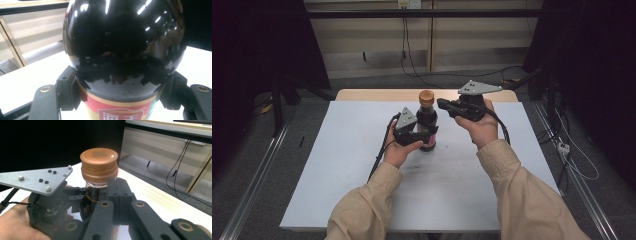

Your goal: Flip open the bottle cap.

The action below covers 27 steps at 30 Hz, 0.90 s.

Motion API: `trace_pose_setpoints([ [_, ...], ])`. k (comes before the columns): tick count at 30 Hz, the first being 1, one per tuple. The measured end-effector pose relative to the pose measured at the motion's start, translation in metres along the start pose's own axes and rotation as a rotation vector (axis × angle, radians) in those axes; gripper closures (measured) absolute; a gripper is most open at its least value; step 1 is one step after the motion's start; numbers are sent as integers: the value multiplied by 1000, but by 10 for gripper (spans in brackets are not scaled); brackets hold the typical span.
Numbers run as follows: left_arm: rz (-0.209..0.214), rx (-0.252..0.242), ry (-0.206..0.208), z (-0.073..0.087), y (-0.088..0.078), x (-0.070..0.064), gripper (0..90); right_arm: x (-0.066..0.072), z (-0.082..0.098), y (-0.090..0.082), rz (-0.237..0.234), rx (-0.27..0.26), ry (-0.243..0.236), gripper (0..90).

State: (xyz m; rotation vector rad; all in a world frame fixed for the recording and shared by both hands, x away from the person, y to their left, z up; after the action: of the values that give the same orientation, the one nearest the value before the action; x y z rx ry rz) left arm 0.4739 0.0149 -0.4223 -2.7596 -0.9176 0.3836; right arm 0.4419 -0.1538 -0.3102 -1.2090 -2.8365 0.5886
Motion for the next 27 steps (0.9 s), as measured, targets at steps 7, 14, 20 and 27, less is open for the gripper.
trace_pose_setpoints([
  [7, 2, -6, -6, 0, 0, -1, 303, -1, -7, -1, -3, -6, -5, 900],
  [14, 1, 1, -3, 0, 0, 0, 303, 2, -12, 4, -12, 16, -25, 900],
  [20, 7, 4, 0, 0, 0, 0, 303, 0, -11, 5, -15, 18, -19, 900],
  [27, -1, 7, -3, 0, 0, -1, 305, -1, -12, 5, -21, 15, -34, 900],
])
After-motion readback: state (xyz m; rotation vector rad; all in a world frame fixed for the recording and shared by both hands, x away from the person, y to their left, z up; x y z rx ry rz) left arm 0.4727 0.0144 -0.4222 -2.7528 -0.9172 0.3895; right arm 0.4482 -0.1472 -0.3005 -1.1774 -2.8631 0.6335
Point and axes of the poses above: each handheld gripper's, and its own axes: y roughly forward along the jaws, z roughly out of its underside, x roughly to its left, the point moved 3 cm from there along y, roughly forward along the jaws, and after that the axes turned 10 degrees about -y, right-handed, at the moved point
